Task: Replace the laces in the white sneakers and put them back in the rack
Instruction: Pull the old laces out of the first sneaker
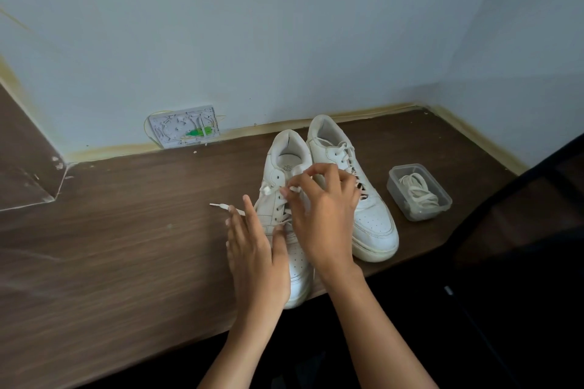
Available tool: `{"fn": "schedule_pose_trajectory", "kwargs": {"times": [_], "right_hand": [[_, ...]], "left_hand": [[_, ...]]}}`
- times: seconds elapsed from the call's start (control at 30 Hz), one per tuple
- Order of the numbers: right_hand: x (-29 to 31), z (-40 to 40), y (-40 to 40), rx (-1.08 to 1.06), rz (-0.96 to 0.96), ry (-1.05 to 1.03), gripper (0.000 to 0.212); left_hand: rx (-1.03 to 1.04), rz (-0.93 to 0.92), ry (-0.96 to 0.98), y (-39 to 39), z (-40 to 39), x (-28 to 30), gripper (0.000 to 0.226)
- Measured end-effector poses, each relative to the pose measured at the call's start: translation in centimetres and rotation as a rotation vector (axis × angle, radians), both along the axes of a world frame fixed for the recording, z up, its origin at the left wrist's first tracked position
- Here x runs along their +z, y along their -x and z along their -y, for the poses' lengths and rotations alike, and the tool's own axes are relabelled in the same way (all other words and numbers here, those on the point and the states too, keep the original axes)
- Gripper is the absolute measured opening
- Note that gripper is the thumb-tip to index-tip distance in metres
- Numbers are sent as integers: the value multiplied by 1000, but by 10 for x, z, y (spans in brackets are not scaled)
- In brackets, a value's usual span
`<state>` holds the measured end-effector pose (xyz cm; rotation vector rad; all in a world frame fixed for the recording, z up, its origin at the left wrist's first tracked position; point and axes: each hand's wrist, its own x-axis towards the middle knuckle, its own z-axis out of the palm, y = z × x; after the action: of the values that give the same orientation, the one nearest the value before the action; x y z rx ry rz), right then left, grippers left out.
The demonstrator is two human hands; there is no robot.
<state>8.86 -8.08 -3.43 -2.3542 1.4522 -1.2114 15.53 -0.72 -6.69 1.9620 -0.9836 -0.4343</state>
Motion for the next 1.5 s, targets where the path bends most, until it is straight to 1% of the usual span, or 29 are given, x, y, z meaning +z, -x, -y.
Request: {"fn": "schedule_pose_trajectory", "kwargs": {"times": [0.07, 0.17, 0.2, 0.23, 0.3, 0.4, 0.47, 0.5, 0.57, 0.63, 0.7, 0.77, 0.83, 0.87, 1.0, 1.07, 1.13, 1.2, 1.23, 1.3, 1.37, 1.43, 1.5], "right_hand": [[0, 3, 2, 20, 104, -68, 5], [8, 10, 12, -24, 437, -240, 4], [11, 10, 16, -51, 491, -257, 4], [14, 9, 18, -73, 495, -221, 4], [18, 5, 19, -89, 423, -87, 12], [19, 1, 14, -72, 194, 5, 28], [12, 2, 10, -94, 32, 4, 29], [8, 2, 7, -104, -12, 8, 24], [1, 2, 4, -94, -23, 13, 11], [0, 5, 5, -46, 50, -34, 6], [2, 7, 6, 16, 160, -122, 10], [5, 6, 7, 29, 150, -131, 20], [8, 5, 7, 36, 160, -127, 24], [11, 3, 7, 53, 233, -163, 23], [19, 4, 12, 67, 718, -382, 19], [22, 0, 11, 30, 806, -419, 18], [24, -3, 9, -27, 724, -334, 7], [23, -4, 9, -42, 527, -156, 20], [23, -3, 8, -52, 406, -74, 23], [20, -3, 7, -83, 171, 28, 22], [14, -3, 4, -110, -3, 79, 16], [9, -3, 2, -115, -80, 110, 12], [6, -1, 2, -120, -98, 120, 7]], "left_hand": [[-1, -56, -6, -1, 0, 0, 68], [-6, -52, 12, -1, -1, -1, 69], [-8, -49, 16, -1, -1, -1, 67], [-7, -50, 16, -1, -1, -1, 68], [-6, -47, 15, -1, -1, 0, 69], [-18, -12, 12, -1, 0, 0, 69], [-33, 1, 10, -2, 0, 0, 68], [-36, 7, 10, -2, 0, 0, 68], [-34, 22, 4, -1, 0, -1, 67], [-24, 24, -4, 0, 0, -1, 67], [-21, 6, 1, 1, 0, -1, 66], [-28, -7, 7, 1, 0, -1, 66], [-30, -10, 9, 1, 1, -2, 65], [-28, -5, 2, 1, 1, -1, 64], [-26, 41, -33, 3, -2, 0, 63], [-37, 40, -34, 4, -2, 0, 60], [-40, 26, -44, 4, -2, 2, 62], [-40, 20, -47, 4, -1, 1, 62], [-41, 16, -44, 5, 0, 1, 61], [-43, 4, -31, 6, 0, 0, 61], [-44, -1, -23, 7, -1, -1, 59], [-46, -1, -22, 9, -2, -1, 58], [-60, -6, -20, 11, -3, -1, 58]]}}
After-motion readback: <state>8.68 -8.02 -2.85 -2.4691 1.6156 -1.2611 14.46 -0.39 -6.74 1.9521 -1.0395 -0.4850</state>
